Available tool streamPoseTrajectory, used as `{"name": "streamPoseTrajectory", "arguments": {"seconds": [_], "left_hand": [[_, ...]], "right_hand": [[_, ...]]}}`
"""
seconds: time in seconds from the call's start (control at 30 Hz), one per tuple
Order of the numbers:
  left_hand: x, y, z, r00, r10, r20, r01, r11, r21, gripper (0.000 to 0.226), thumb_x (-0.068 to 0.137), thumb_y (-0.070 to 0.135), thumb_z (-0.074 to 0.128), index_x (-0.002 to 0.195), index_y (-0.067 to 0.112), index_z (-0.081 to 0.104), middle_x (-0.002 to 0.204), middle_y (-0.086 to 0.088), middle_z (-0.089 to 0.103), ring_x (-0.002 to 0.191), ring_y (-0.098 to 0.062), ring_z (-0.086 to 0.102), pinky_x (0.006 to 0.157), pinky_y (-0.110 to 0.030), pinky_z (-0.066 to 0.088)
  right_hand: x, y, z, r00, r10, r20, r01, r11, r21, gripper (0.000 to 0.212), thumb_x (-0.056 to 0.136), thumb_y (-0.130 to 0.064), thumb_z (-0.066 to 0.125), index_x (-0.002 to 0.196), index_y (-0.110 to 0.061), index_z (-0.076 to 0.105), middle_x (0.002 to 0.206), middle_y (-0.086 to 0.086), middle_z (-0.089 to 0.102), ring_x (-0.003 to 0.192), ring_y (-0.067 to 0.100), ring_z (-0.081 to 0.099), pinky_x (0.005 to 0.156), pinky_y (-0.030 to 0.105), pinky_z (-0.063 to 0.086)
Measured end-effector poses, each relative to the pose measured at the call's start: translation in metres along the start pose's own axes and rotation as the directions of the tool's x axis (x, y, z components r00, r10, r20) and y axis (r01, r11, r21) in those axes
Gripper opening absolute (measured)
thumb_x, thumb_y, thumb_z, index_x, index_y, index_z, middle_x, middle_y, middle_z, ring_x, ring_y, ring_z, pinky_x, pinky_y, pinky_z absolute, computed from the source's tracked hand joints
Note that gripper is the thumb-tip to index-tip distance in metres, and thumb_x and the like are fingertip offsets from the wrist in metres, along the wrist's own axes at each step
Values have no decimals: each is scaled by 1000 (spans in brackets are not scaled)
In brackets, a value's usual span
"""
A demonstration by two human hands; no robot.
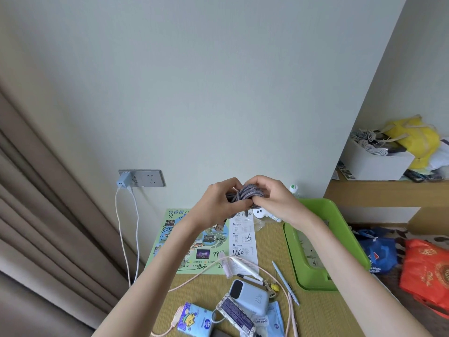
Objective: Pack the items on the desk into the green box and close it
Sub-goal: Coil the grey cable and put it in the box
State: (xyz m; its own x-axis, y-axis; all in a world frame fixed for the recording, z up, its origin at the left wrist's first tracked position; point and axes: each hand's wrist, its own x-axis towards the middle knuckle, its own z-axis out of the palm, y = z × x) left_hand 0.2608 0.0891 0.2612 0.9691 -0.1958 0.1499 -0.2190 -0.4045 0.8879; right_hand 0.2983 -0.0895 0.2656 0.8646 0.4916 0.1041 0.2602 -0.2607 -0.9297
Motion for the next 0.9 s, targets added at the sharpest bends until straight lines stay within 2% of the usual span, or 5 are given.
{"name": "streamPoseTrajectory", "arguments": {"seconds": [0.27,0.47,0.63,0.73,0.9], "left_hand": [[2,-14,6,962,-156,222,198,963,-182,28,81,21,76,90,3,57,79,-10,72,62,-21,51,53,-29,40],[-2,-28,18,999,-46,7,44,986,158,14,80,15,69,80,19,56,55,11,54,50,-13,41,51,-28,37],[-1,-19,32,969,245,-37,-158,726,669,17,75,39,58,86,30,49,59,10,52,55,-16,42,50,-28,34],[-1,-16,39,956,293,-31,-179,659,730,17,78,41,58,87,30,48,61,9,53,55,-21,43,50,-28,30],[-2,-12,59,933,347,-89,-153,609,778,37,74,57,48,80,21,54,53,9,48,49,-22,39,49,-26,26]], "right_hand": [[-15,-4,-8,987,87,134,-86,996,-10,41,81,8,51,114,-16,56,117,1,63,108,9,60,85,23,50],[-15,4,-18,991,123,51,-126,989,71,26,90,3,53,112,-7,63,114,5,69,110,13,64,88,20,52],[-10,18,-23,983,105,-152,-113,993,-44,10,87,-6,66,93,-6,74,91,7,74,87,22,71,83,34,57],[-12,21,-35,988,128,-86,-131,991,-19,4,85,-10,71,85,-11,76,75,-2,74,63,10,68,66,22,53],[-18,31,-49,988,151,7,-151,988,-39,8,88,-13,69,85,-9,76,87,8,74,52,5,60,55,18,49]]}}
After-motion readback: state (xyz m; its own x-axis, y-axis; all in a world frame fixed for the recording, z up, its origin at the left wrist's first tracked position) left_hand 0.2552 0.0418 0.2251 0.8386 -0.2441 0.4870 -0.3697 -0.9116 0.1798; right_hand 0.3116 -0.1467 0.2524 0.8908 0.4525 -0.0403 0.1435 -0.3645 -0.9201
